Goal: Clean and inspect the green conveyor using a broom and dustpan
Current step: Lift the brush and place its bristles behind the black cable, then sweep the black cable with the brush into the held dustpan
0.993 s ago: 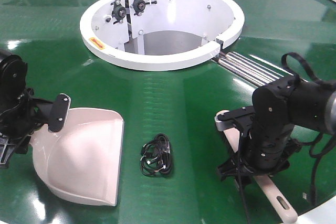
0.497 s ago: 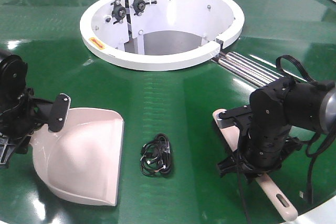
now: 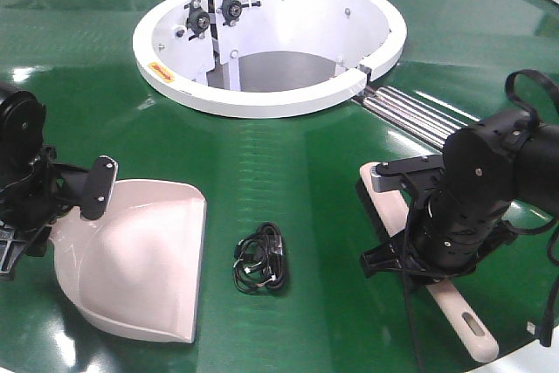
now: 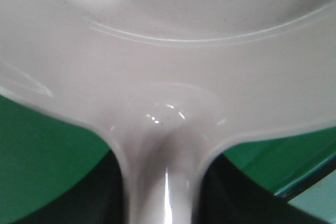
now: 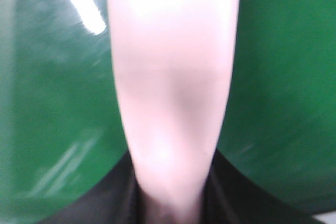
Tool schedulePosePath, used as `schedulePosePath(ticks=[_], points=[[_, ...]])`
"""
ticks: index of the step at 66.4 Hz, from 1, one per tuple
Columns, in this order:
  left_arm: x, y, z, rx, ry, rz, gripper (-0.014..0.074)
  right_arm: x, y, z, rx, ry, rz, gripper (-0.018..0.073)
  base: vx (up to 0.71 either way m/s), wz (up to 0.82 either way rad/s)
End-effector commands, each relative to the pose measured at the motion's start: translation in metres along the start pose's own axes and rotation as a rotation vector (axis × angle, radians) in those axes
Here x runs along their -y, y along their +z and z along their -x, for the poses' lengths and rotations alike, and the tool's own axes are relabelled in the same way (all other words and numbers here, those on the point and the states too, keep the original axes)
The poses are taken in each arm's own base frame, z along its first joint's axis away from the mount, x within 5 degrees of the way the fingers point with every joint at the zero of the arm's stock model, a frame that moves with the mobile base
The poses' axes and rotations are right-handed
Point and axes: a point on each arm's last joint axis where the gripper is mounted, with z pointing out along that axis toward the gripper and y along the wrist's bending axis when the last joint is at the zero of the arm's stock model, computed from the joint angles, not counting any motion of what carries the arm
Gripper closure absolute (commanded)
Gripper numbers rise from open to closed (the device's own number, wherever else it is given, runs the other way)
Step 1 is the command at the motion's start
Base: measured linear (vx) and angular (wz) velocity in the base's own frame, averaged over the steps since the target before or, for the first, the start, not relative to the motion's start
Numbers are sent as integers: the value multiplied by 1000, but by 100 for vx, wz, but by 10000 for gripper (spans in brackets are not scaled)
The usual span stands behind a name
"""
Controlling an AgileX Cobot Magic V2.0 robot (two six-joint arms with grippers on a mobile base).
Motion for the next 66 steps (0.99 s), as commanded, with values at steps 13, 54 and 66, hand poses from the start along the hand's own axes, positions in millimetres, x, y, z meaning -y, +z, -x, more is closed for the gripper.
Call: schedulePosePath(ticks=[13,54,66], points=[[-3,-19,-2,10,-20,63,603,-10,-35,7,33,27,107,564,0,0],[-3,-19,-2,10,-20,63,603,-74,-15,20,-42,13,22,564,0,0],[-3,-19,-2,10,-20,63,603,-93,-5,25,-105,-1,7,564,0,0]])
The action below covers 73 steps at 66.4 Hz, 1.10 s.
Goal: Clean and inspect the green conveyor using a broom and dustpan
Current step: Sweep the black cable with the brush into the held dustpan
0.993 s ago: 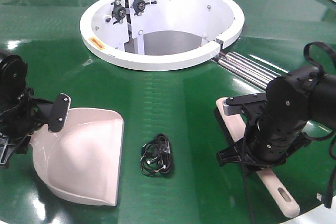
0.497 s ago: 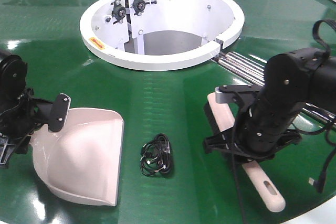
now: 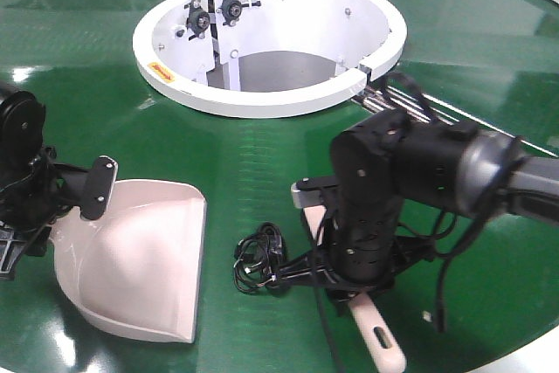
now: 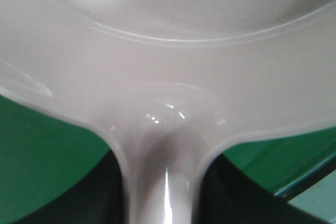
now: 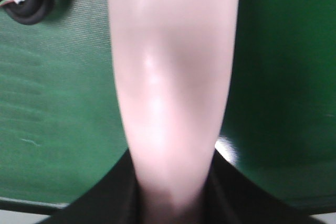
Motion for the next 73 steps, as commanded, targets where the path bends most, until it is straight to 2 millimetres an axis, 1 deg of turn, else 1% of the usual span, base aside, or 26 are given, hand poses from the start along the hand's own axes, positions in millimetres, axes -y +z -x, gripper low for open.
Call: schedulePosePath(ticks=[1,13,29,41,51,54,59,64,73], points=[[-3,-19,-2,11,-20,64,603,-7,-16,2,26,-11,4,564,0,0],[-3,-19,-2,11,-20,64,603,-28,-10,10,-25,-46,10,564,0,0],[-3,-19,-2,11,-20,64,603,-72,-6,22,-53,-138,106,564,0,0],[-3,-19,-2,11,-20,64,603,-112,-13,31,-18,-223,177,564,0,0],[-3,-19,-2,11,-20,64,603,-143,-26,36,28,-300,264,564,0,0],[-3,-19,-2,11,-20,64,603,-148,-28,37,40,-311,275,564,0,0],[-3,-19,-2,11,-20,64,603,-151,-36,40,68,-316,290,564,0,0],[-3,-19,-2,11,-20,64,603,-151,-40,43,89,-319,283,564,0,0],[-3,-19,-2,11,-20,64,603,-143,-49,47,125,-311,274,564,0,0]])
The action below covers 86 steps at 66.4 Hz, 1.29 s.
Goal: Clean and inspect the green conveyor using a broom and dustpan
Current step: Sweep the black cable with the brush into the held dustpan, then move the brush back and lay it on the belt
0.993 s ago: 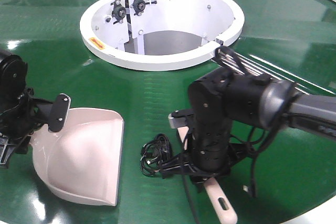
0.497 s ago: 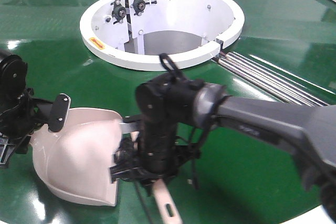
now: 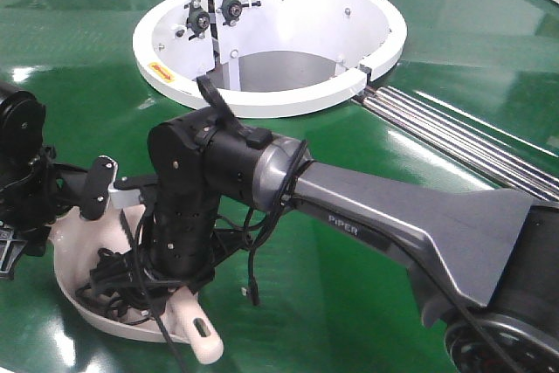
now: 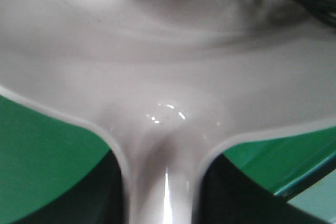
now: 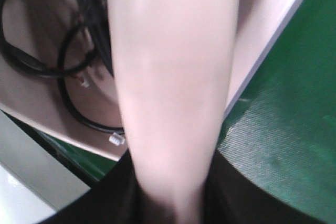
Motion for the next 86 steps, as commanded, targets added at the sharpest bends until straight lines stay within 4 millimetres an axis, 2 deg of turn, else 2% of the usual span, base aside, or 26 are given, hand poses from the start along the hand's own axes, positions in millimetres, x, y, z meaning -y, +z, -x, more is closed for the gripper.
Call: schedulePosePath(ticks=[1,9,17,26,43,57,64,73,86], points=[[-3,-19,-2,12,-21,63,603,1,-47,-4,58,-23,8,564,0,0],[-3,-19,-2,12,-21,63,603,9,-57,-3,94,-26,-32,562,0,0],[-3,-19,-2,12,-21,63,603,26,-73,-3,129,-14,-72,561,0,0],[-3,-19,-2,12,-21,63,603,61,-86,-15,114,20,-93,561,0,0],[-3,-19,-2,12,-21,63,603,146,-116,-57,182,152,-223,561,0,0],[-3,-19,-2,12,-21,63,603,192,-134,-96,233,204,-258,561,0,0],[-3,-19,-2,12,-21,63,603,210,-135,-112,234,230,-271,561,0,0],[-3,-19,-2,12,-21,63,603,226,-129,-122,204,248,-280,561,0,0],[-3,-19,-2,12,-21,63,603,233,-113,-126,226,250,-284,561,0,0]])
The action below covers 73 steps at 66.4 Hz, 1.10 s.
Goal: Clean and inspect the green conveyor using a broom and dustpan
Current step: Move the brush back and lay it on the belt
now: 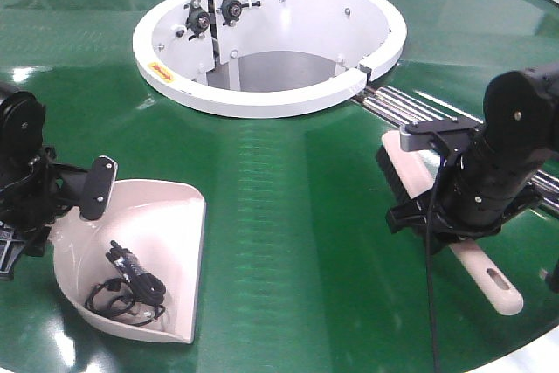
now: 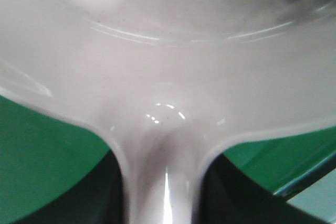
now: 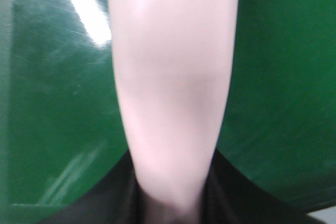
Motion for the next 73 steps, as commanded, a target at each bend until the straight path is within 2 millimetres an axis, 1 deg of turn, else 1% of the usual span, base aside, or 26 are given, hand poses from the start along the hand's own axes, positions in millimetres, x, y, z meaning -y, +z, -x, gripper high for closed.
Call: schedulePosePath(ticks=[1,19,40,73], points=[[-3,-19,-2,13,-20,64,603,2,-12,2,117,-9,4,561,0,0],[-3,-19,-2,13,-20,64,603,2,2,-3,119,-9,4,560,0,0],[-3,-19,-2,13,-20,64,603,2,23,-2,10,-4,6,554,0,0],[-5,-20,-1,22,-20,87,603,1,33,1,-14,-2,8,545,0,0]])
